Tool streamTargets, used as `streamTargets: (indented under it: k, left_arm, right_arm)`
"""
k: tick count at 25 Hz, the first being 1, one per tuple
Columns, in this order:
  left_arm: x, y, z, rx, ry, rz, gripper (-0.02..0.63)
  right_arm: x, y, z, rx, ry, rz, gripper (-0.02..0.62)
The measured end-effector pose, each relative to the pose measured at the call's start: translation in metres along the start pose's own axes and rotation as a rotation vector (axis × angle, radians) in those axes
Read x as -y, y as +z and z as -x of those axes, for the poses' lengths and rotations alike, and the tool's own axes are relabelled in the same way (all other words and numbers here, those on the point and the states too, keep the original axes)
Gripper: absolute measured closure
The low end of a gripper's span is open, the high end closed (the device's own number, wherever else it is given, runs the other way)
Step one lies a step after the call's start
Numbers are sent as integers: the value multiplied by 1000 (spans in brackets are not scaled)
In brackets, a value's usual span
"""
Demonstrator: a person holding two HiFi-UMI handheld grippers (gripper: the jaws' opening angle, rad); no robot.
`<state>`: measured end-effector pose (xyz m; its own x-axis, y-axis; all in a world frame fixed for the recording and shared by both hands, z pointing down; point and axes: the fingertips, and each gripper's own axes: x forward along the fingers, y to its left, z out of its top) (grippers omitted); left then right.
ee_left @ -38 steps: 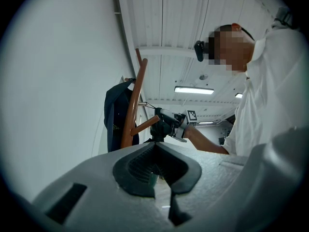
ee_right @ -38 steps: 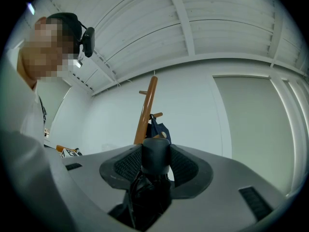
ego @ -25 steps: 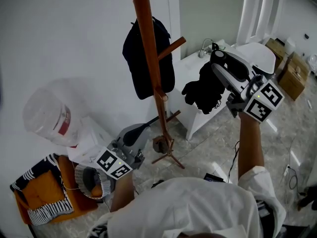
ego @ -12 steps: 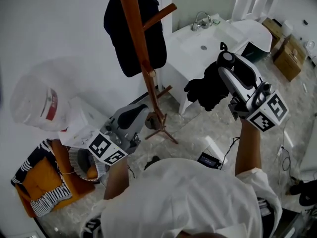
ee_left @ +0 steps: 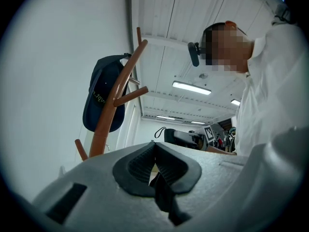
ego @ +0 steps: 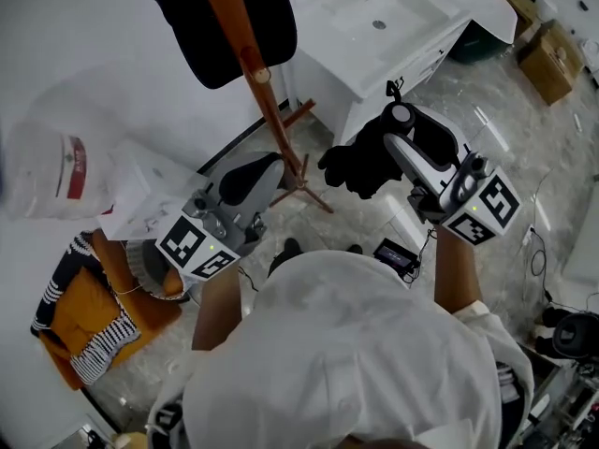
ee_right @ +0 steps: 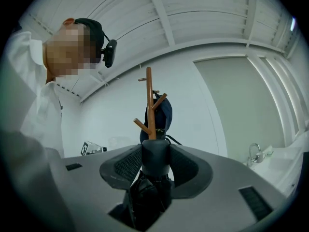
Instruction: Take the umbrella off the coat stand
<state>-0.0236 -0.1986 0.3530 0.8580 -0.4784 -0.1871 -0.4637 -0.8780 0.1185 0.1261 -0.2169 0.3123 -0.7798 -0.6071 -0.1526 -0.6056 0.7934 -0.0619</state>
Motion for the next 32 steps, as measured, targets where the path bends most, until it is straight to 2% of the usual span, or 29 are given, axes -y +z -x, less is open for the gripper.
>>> streamTargets:
  k: [5,12,20,22,27,30,32]
  left_arm:
    - [7,-24,1,-22,-4,25,594]
    - [7,-58,3,-72,12,50,594]
    - [2,-95,8,-87,43,92,594]
    - [2,-102,8,-86,32,91,594]
    - [19,-122,6,-109,-86,48,594]
    - [18,-138,6,-137,-87,67,594]
    - [14,-147,8,-155,-57,88,594]
  right_arm:
    - [-16,-50,4,-18,12,-73,419]
    - [-25,-97,7,-94,31,-79,419]
    - [-23,-142,20,-144,24,-116,419]
    - [-24,-152,23,-149,35,-118,419]
    - [-27,-169,30,-141,58,-146,419]
    - [-28,-178,29,-154,66,-144,419]
    - [-30,-184,30,-170,57,-144,419]
